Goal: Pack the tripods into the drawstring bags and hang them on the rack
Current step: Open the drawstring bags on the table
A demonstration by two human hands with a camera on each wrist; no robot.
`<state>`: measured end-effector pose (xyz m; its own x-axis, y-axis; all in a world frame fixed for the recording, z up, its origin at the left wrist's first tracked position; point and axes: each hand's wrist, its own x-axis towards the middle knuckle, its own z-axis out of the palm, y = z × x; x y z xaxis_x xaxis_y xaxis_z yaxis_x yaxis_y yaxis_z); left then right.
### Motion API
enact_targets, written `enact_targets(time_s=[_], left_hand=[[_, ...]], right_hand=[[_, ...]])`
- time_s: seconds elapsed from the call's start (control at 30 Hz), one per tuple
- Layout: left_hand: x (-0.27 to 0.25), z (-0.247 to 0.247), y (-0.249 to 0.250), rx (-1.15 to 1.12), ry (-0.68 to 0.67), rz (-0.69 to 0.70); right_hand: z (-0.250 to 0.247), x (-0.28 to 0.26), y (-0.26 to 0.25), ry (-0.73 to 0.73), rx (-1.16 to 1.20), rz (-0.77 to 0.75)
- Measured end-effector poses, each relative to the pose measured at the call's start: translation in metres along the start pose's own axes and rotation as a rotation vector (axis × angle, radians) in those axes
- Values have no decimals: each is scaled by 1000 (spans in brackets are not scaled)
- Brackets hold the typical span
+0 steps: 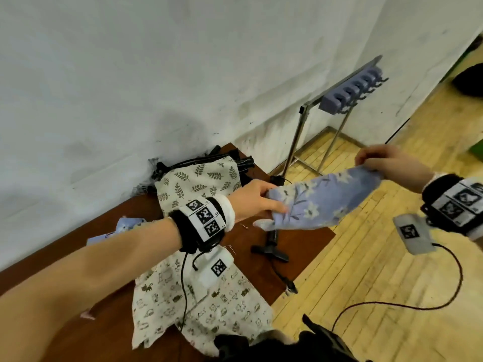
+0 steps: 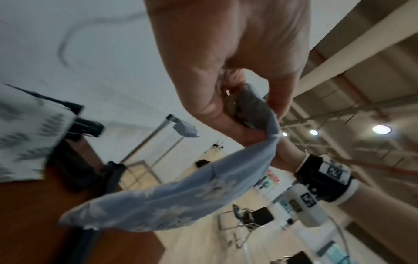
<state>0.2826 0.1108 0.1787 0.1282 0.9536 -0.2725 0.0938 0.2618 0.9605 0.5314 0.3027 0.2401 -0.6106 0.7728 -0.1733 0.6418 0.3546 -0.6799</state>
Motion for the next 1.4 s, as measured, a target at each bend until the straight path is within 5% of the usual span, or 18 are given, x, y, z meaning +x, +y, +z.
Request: enact_targets(time_s=[0.1,0.23,0.5,0.57,0.87,0.97,1.1,1.4], left_hand=[[17,14,15,-229,-138,-44],[33,16,-5,-289,-100,-103],[71,-18,-104,351,156,-283],[70,-35,-119,355,210,-354],[-21,-142,-182,637,341,-718],[-62,-160,-200,872,366,-832],[-105,-166,-226,930,380,-988],[-139,-162,-250,893,507,-936]], right_hand=[[-40,0,5,17,16,5],[-34,25,10,8,-11,39],[110,126,51,-214,-428,20],[141,151,62,-243,-505,15],[240,197,33,-324,-1004,-26],[292,181,16,-401,-929,-239],[356,159,15,-594,-785,-149],[384,163,27,-339,-536,19]])
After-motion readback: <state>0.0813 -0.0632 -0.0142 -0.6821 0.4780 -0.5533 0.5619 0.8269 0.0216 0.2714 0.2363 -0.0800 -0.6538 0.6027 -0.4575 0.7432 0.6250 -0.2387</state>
